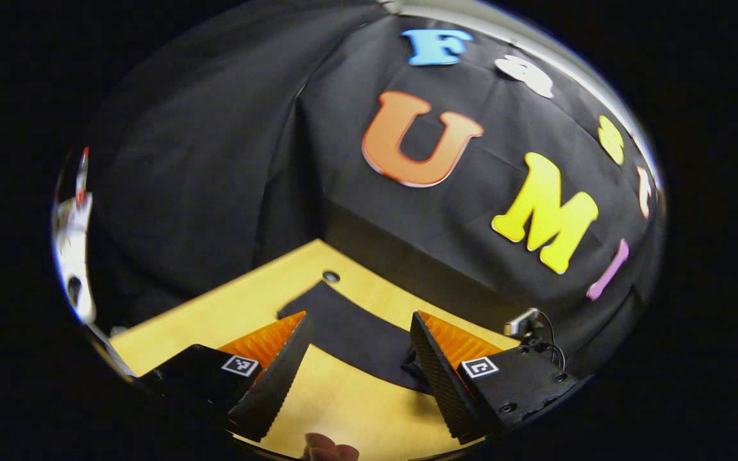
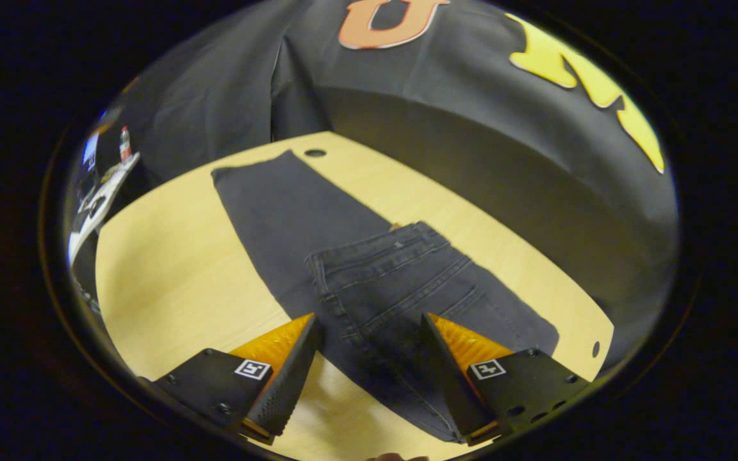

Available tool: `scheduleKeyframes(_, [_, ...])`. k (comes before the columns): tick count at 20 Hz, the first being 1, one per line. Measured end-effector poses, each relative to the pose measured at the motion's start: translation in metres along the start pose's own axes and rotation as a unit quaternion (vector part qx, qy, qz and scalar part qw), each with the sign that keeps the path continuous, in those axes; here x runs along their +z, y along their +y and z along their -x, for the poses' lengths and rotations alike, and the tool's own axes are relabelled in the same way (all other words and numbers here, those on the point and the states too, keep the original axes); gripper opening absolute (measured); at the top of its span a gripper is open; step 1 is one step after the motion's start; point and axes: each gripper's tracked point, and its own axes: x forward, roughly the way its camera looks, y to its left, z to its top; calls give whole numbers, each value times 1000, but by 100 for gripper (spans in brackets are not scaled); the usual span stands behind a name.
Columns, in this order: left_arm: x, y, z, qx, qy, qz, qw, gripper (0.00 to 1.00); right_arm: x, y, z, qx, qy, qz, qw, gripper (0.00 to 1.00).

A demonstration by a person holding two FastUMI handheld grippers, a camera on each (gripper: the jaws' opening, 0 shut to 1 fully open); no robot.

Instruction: Grasp the waist and the cuffs of the jeans and fold them to make the two legs overlap; first hold the waist and fold one-third of the jeans toward the cuffs, then hold the cuffs and fold the remaining one-third in the same direction to finish folding.

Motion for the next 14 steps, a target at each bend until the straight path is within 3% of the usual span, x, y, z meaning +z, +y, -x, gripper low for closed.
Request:
scheduleKeyframes(2, [-10, 16, -27, -7, 36, 111, 993, 99, 17, -18, 27, -9, -38, -19, 999, 97])
scheduleKeyframes(3, [-15, 28, -41, -5, 50, 169, 984, 99, 25, -28, 40, -15, -57, -27, 998, 96])
scheduleKeyframes(6, [-27, 50, -82, 1, 69, 279, 958, 99, 40, -53, 84, -27, -104, -63, 992, 97])
scheduleKeyframes(12, [-49, 85, -126, 40, 88, 322, 942, 99, 55, -113, 165, -91, -187, -128, 970, 96])
scheduleKeyframes(14, [-55, 90, -138, 46, 91, 335, 937, 99, 60, -127, 193, -111, -216, -157, 957, 96])
